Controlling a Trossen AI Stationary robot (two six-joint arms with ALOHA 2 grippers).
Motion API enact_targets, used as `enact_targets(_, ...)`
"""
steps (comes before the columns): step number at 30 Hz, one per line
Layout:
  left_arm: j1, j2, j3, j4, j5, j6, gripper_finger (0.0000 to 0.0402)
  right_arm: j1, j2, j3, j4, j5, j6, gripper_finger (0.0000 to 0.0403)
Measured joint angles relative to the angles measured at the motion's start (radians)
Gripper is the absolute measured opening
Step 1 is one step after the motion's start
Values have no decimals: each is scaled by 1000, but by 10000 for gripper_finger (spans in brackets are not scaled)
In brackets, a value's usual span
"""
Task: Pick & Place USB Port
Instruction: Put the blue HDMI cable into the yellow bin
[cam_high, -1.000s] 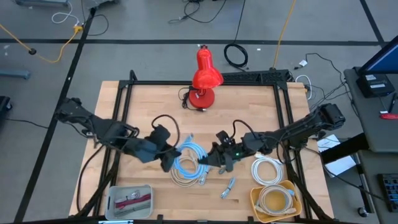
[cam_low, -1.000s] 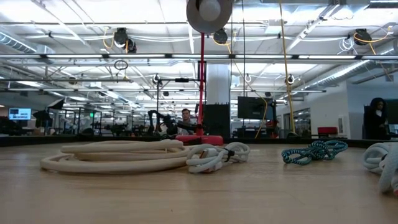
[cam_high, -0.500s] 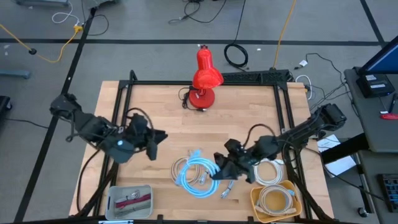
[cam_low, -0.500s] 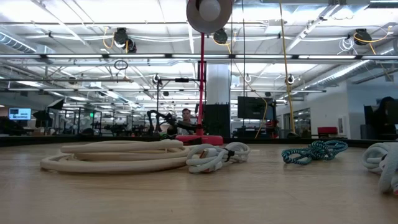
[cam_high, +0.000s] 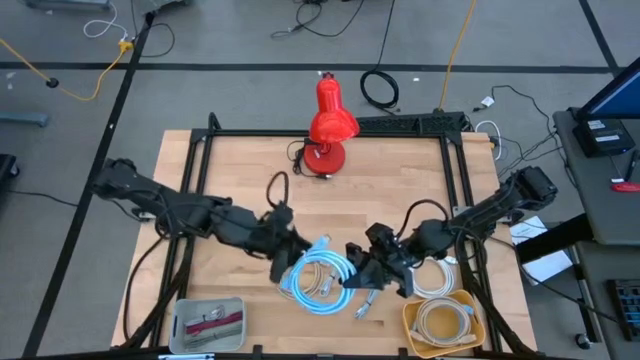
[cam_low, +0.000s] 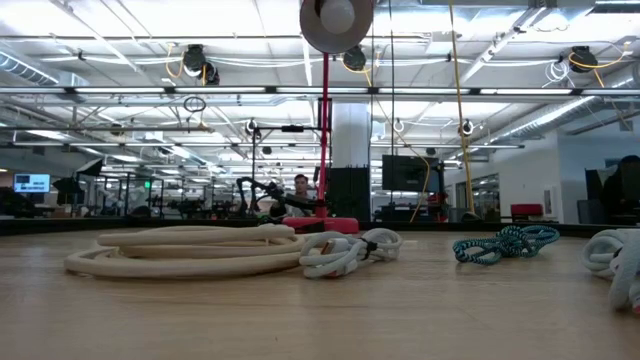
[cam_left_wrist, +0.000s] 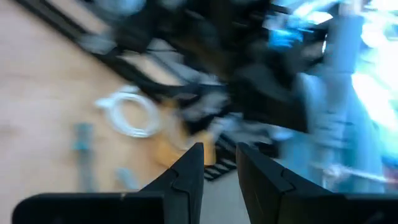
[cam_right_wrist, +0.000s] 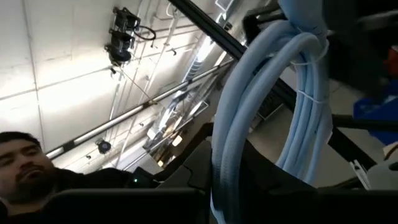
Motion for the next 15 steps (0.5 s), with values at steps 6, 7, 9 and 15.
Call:
enact_targets(6,-28,17,-37,193,112,-30,97,2,-2,2,-73,27,0,29)
enact_targets(7,-35,17,-37,194,103,-39,97,2,-2,2,-86,41,4,29)
enact_targets(9,-48,17,-37,196,86,-51,97,1,-2,3,-109,64,12,30)
enact_targets(15,-72,17,-37,208,-1,-85,97,-2,-3,3,-167,146,15,30)
